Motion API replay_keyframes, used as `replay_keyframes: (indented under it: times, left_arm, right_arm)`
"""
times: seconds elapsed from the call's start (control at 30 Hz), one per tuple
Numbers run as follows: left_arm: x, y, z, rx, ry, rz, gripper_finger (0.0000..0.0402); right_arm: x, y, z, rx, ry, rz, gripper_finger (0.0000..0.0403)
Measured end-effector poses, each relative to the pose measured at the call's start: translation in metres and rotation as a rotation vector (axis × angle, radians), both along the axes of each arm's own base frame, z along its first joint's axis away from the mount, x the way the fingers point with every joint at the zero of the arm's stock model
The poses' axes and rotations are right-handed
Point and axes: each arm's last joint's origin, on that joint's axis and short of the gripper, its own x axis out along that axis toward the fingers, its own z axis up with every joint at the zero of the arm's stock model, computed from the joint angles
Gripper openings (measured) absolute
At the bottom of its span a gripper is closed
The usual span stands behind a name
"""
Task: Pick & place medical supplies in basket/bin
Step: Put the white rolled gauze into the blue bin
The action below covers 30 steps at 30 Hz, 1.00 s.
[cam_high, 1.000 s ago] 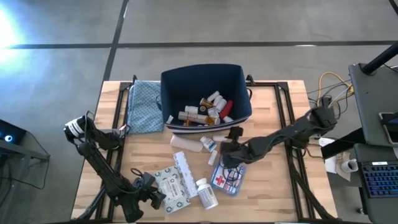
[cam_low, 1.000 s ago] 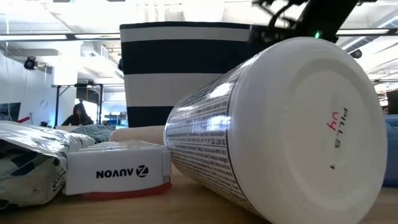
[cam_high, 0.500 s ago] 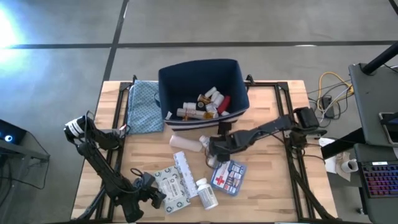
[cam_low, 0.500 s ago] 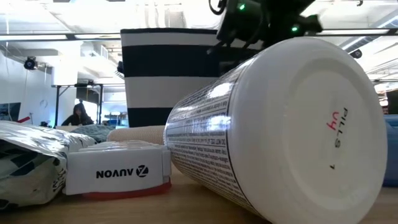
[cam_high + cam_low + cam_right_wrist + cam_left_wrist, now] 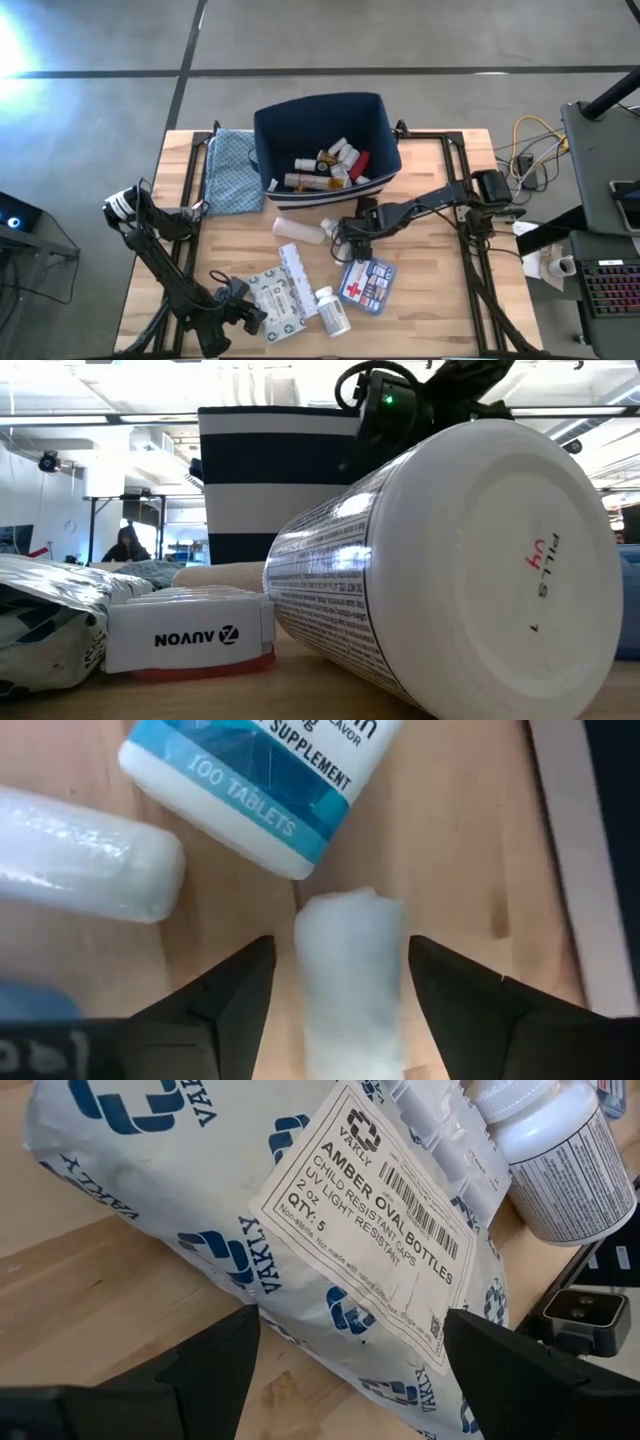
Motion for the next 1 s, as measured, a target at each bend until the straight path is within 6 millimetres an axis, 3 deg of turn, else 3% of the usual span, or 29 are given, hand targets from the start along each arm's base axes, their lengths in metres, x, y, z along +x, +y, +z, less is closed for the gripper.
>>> replay_keyframes:
  times: [0.17,0.37,0.53,0.67,0.87,1.0]
  left_arm:
    - [0.0,0.0,0.0,0.0,0.0,0.0,0.0295]
    - [0.0,0.0,0.0,0.0,0.0,0.0,0.0295]
    - [0.0,0.0,0.0,0.0,0.0,0.0,0.0295]
    - [0.0,0.0,0.0,0.002,0.0,0.001,0.0295]
    - [0.001,0.001,0.0,0.005,0.0,0.007,0.0295]
    - [0.002,0.002,0.0,0.008,-0.002,0.011,0.0295]
  right_arm:
    - [-0.001,0.001,0.0,0.073,-0.015,-0.111,0.019]
    - [-0.003,0.005,0.002,0.11,-0.019,-0.186,0.0095]
    - [0.002,0.019,0.029,0.143,-0.129,-0.191,0.0029]
    - [0.011,0.032,0.073,0.189,-0.321,-0.231,0.0028]
    - [0.012,0.049,0.186,0.099,-0.737,-0.237,0.0031]
    - [0.008,0.035,0.25,-0.091,-0.926,-0.273,0.0032]
